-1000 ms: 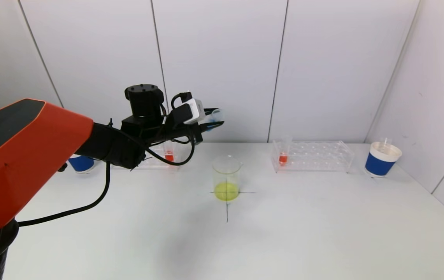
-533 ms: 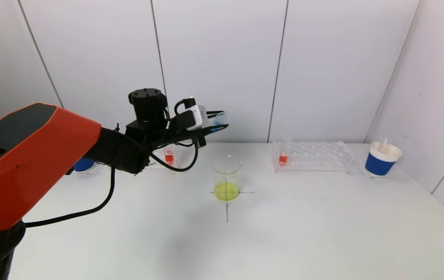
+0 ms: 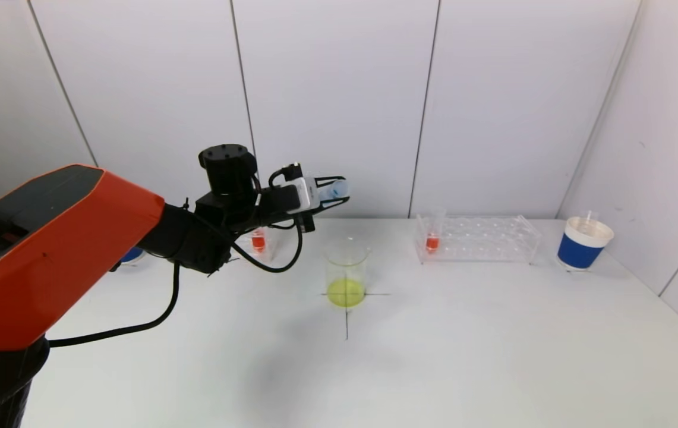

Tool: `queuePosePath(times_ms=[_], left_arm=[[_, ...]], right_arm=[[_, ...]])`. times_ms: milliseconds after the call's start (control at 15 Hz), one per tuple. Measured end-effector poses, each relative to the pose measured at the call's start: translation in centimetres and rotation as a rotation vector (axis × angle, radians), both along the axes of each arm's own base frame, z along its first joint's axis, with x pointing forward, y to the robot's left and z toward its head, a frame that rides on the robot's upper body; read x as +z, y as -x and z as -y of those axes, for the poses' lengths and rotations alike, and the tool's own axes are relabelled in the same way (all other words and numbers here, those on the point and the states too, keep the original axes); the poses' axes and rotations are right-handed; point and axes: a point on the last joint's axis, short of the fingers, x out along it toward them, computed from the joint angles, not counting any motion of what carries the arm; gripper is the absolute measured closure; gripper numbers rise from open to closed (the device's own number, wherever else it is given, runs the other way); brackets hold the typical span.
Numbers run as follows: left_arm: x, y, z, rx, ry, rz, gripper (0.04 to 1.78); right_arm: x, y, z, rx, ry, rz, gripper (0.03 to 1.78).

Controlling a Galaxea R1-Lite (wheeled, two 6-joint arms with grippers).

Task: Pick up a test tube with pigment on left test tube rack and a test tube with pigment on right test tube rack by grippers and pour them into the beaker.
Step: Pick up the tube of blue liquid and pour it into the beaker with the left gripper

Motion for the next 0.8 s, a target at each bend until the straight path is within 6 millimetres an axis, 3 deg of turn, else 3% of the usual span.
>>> queuePosePath(times_ms=[800], left_arm=[[-2.3,-0.1,0.0,-0.024,-0.105,0.153,1.37]], right_arm=[[0.0,0.0,0.0,0.000,0.000,0.000,0.04]])
